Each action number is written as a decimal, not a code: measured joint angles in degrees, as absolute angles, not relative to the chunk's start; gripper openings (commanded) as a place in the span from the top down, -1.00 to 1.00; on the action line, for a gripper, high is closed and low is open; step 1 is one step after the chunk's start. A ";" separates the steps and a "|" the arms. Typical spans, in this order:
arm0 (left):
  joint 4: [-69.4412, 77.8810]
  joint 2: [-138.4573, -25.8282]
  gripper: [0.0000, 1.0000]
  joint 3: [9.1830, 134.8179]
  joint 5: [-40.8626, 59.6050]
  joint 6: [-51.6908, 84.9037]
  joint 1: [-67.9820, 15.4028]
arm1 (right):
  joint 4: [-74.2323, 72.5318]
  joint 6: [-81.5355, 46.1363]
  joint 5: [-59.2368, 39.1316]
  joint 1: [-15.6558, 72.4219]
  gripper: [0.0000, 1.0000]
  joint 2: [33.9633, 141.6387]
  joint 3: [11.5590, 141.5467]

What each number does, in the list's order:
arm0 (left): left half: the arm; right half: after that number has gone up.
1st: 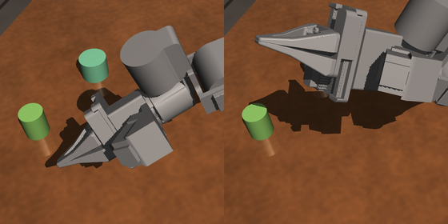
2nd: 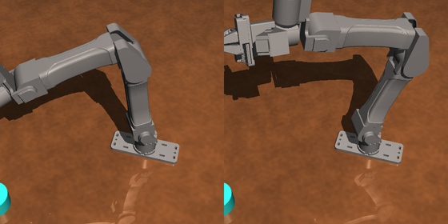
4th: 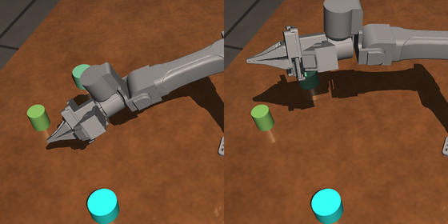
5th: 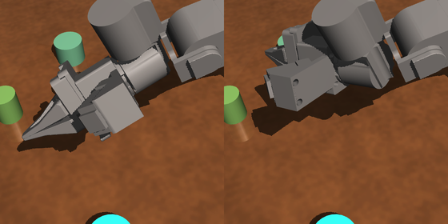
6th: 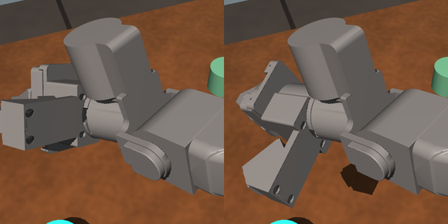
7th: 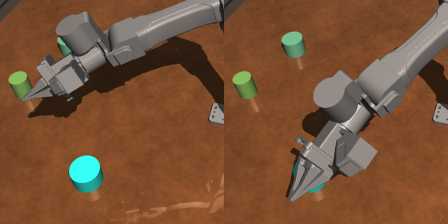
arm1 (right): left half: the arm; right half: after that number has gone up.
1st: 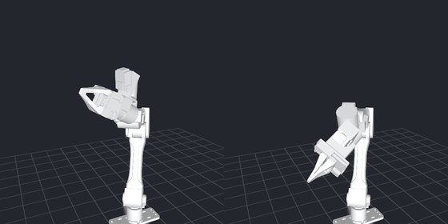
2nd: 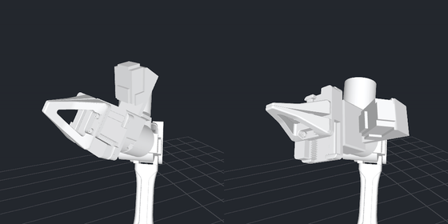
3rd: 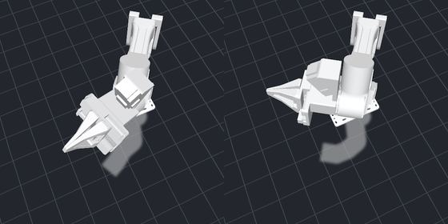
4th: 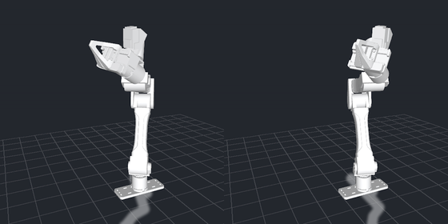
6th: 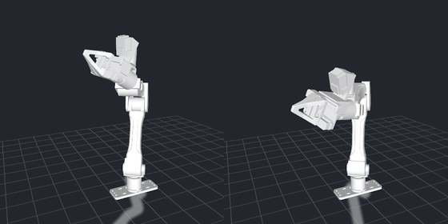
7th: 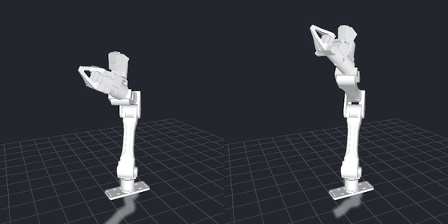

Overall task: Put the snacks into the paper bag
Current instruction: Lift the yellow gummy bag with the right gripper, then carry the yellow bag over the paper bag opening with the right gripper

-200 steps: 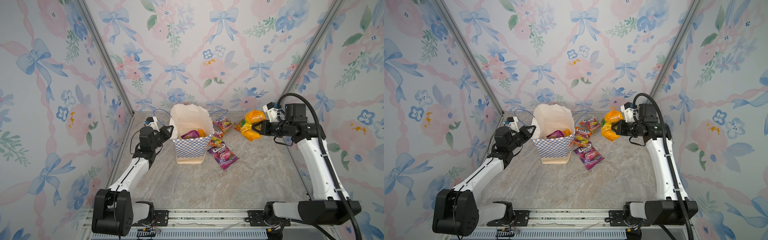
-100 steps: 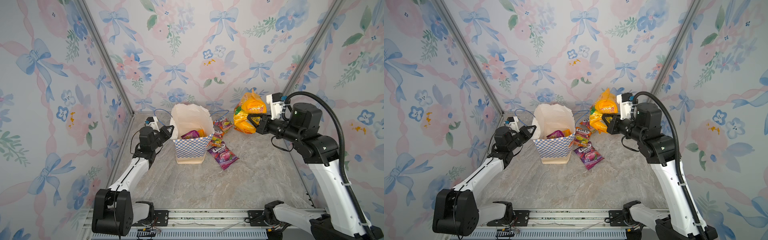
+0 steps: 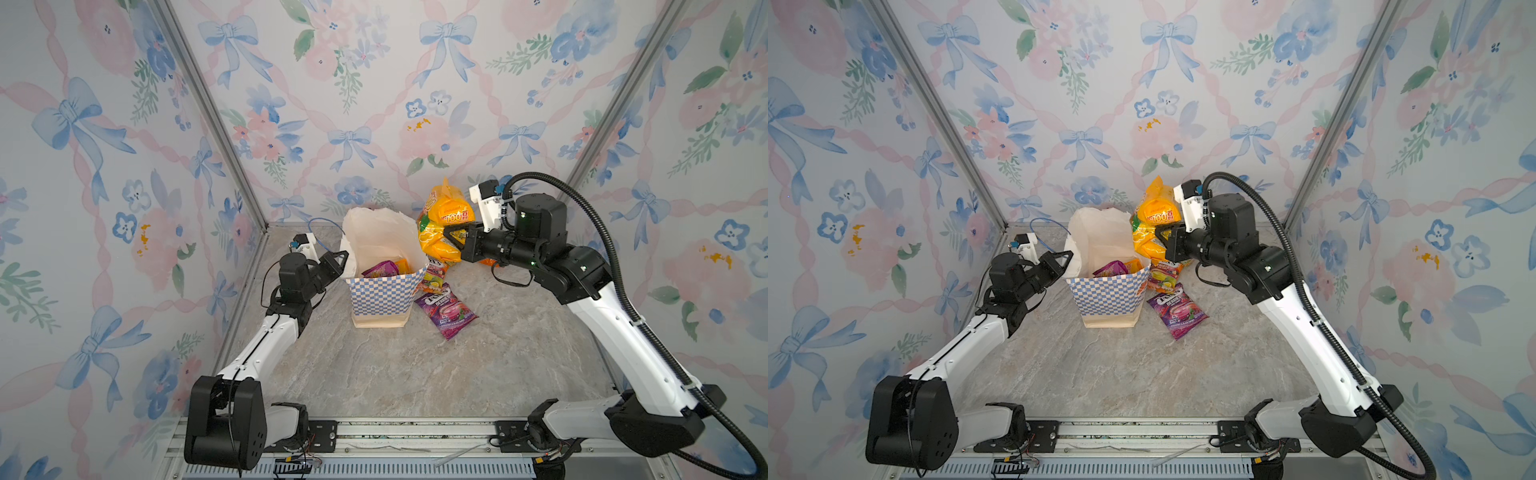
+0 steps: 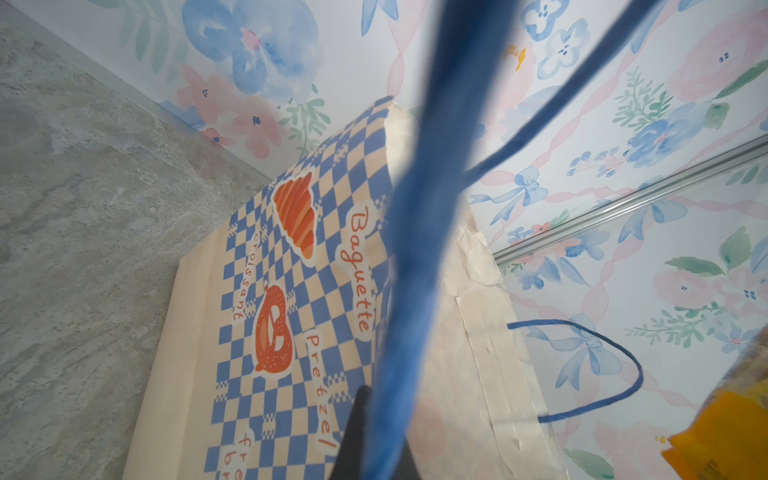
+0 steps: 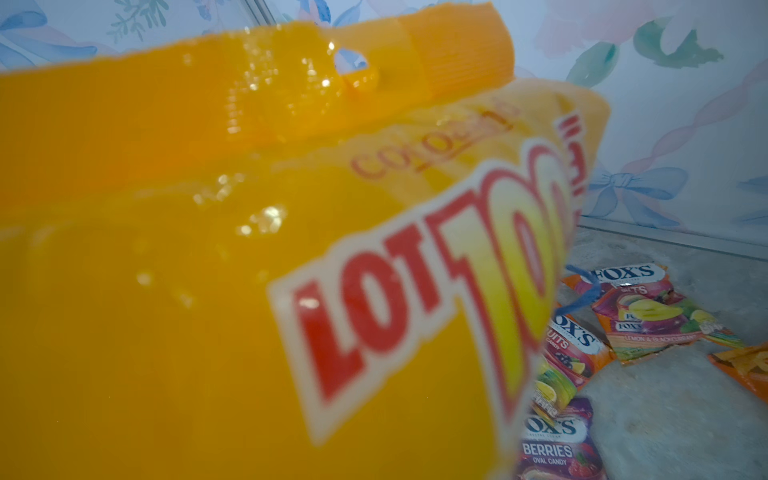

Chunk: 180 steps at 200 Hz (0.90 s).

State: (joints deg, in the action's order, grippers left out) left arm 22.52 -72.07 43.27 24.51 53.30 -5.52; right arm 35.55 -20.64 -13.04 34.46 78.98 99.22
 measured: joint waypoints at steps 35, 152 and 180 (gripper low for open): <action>22.65 -72.07 1.00 43.27 24.49 53.69 -5.52 | 34.20 -21.52 -13.28 35.66 1.00 82.43 100.22; 23.73 -73.56 1.00 43.31 24.51 54.28 -5.52 | 28.40 -22.44 -16.60 36.67 1.00 82.96 103.70; 23.75 -73.56 1.00 43.31 24.49 54.28 -5.52 | 27.35 -22.59 -17.39 37.15 1.00 83.74 103.72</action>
